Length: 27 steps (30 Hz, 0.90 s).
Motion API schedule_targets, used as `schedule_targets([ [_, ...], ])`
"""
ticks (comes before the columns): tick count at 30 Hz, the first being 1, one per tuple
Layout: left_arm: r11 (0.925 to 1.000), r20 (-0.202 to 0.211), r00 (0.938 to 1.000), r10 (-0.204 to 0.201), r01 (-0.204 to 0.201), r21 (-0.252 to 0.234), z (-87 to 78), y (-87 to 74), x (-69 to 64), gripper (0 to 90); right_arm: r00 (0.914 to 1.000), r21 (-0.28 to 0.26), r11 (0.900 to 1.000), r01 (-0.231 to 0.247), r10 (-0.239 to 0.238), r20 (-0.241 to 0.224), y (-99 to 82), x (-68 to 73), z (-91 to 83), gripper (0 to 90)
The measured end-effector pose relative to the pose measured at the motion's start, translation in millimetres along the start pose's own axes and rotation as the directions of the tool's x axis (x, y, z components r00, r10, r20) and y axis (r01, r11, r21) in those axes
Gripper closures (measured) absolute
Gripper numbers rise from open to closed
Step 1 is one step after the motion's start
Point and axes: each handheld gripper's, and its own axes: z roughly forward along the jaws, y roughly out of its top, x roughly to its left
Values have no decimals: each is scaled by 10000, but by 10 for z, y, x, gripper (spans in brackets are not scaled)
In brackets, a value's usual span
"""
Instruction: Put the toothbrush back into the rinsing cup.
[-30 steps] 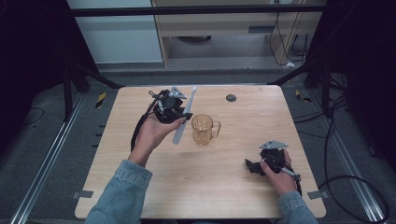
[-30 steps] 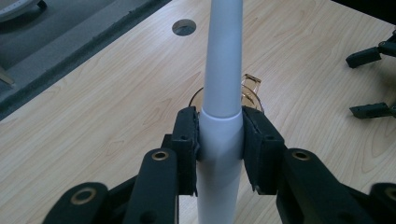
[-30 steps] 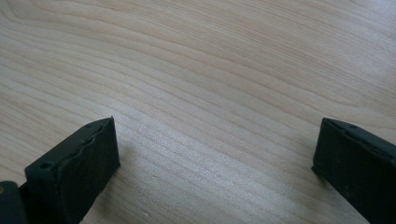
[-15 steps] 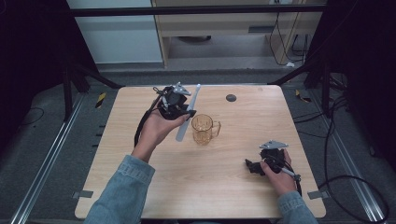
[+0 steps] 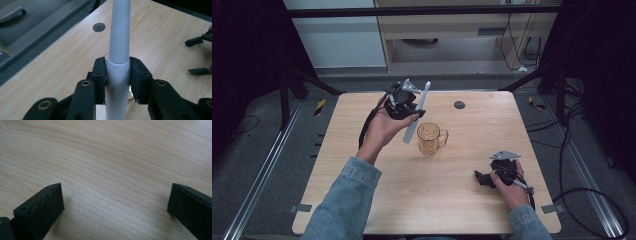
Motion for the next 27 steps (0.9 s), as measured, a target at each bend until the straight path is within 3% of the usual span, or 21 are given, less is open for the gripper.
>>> schedule_targets([
  [15,9994,244,9991,341,-340,-11,62,212,-119,678,10000,10,10000,-32,32,16,-2,3,-3,4],
  [27,9990,367,9984,428,-423,-144,232,423,-53,677,10000,21,10000,-30,30,20,-2,3,-4,3],
])
